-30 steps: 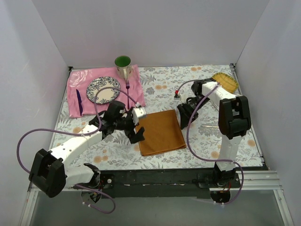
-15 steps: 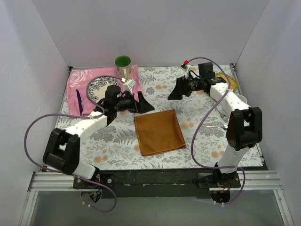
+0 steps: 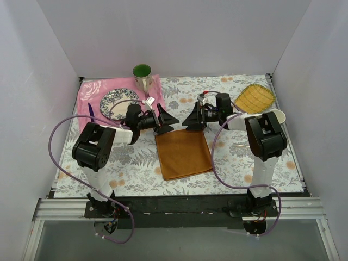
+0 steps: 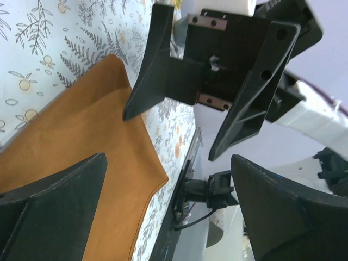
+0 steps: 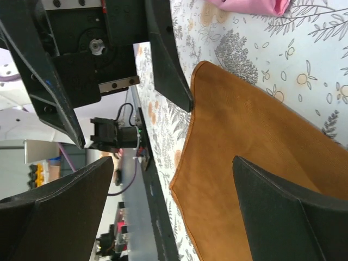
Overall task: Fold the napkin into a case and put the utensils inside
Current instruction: Smooth out the square-folded napkin at the center of the board.
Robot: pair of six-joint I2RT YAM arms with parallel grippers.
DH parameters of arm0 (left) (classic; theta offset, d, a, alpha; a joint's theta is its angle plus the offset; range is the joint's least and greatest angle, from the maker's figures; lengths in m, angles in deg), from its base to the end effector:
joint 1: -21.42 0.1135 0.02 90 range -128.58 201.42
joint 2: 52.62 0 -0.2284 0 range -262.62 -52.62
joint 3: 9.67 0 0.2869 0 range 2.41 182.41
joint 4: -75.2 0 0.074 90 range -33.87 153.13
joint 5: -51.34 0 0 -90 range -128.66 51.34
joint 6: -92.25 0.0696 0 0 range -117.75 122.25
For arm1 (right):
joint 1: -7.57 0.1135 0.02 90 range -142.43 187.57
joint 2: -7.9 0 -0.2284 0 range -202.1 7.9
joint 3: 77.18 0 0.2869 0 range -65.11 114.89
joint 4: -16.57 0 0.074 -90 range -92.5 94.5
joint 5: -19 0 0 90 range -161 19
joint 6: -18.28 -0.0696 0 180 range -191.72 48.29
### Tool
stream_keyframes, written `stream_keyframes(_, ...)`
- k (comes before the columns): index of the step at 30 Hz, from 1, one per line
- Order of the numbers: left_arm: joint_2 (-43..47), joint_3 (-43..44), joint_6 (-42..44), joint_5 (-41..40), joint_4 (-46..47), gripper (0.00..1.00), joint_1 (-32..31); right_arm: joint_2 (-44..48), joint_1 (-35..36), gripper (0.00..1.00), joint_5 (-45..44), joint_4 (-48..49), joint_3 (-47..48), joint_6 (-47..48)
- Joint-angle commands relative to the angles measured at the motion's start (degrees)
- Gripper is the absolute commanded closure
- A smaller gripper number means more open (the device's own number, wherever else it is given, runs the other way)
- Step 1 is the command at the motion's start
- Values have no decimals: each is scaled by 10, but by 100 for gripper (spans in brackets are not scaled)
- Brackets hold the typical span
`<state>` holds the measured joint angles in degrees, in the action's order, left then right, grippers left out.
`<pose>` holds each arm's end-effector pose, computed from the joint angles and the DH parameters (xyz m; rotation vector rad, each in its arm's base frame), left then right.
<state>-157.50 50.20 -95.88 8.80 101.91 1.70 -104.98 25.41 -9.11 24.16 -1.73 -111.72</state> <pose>0.3559 -0.1820 0.0933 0.8982 -2.2706 1.9683 0.3898 0.1899 0.0964 -0.3149 2.2210 1.7056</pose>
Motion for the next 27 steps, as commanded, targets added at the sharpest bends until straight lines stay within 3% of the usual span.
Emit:
stream_keyframes(1,-36,10,-72,15,108,2,-2,-20,9,1,24,217,-25,-157)
stream_keyframes(11,-116,8,-133,6,168,2,-4,-112,9,1,25,274,-11,-212)
stream_keyframes(27,-148,-45,-203,23,252,2,41,-158,-11,1,14,181,-2,-157)
